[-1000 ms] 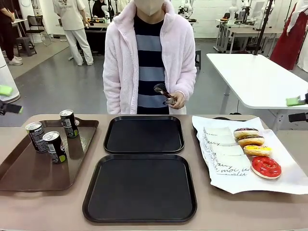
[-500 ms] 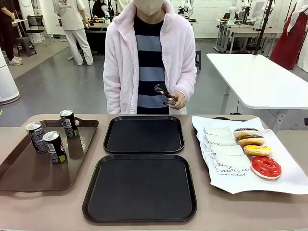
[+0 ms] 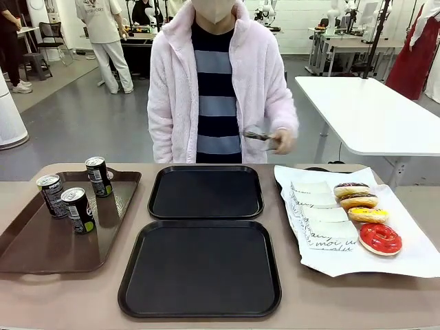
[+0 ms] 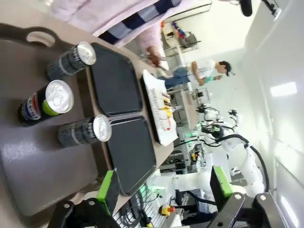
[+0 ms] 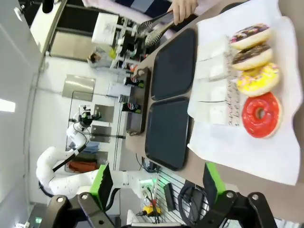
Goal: Set up donuts and drinks on trays.
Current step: Pick up one Pepsi coke and place it on the Flat Tray.
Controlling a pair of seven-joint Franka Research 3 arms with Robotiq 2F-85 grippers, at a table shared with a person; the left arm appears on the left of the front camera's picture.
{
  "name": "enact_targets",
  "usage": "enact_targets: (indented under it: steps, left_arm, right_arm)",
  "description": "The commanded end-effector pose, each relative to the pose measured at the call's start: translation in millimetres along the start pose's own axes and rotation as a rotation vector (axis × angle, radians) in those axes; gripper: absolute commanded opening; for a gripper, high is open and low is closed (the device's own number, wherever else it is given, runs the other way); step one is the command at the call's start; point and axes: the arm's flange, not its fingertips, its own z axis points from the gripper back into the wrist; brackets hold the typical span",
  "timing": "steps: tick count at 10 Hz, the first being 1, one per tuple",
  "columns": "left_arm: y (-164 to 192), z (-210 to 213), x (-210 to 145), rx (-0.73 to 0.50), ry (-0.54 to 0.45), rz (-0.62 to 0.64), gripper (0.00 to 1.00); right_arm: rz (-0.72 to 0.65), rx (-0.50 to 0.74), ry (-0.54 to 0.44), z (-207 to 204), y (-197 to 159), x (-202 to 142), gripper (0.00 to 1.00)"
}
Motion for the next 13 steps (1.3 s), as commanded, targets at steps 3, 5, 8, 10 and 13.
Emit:
enact_targets:
  steps: [3, 5, 8, 10, 13]
  left_arm:
    - [0, 0, 0, 0.000, 0.000, 0.000, 1.00]
    - [0, 0, 0, 0.000, 0.000, 0.000, 1.00]
    - [0, 0, 0, 0.000, 0.000, 0.000, 1.00]
    - [0, 0, 0, 0.000, 0.000, 0.000, 1.00]
    - [0, 0, 0, 0.000, 0.000, 0.000, 1.00]
  right_arm:
    - [-0.013, -0.012, -0.029, 11, -3, -5, 1.00]
    - [-0.013, -0.012, -0.029, 11, -3, -5, 1.00]
    - [-0.013, -0.012, -0.029, 11, -3, -5, 1.00]
    - [-0.013, -0.012, -0.029, 11, -3, -5, 1.00]
    - [-0.013, -0.012, -0.029, 11, -3, -5, 1.00]
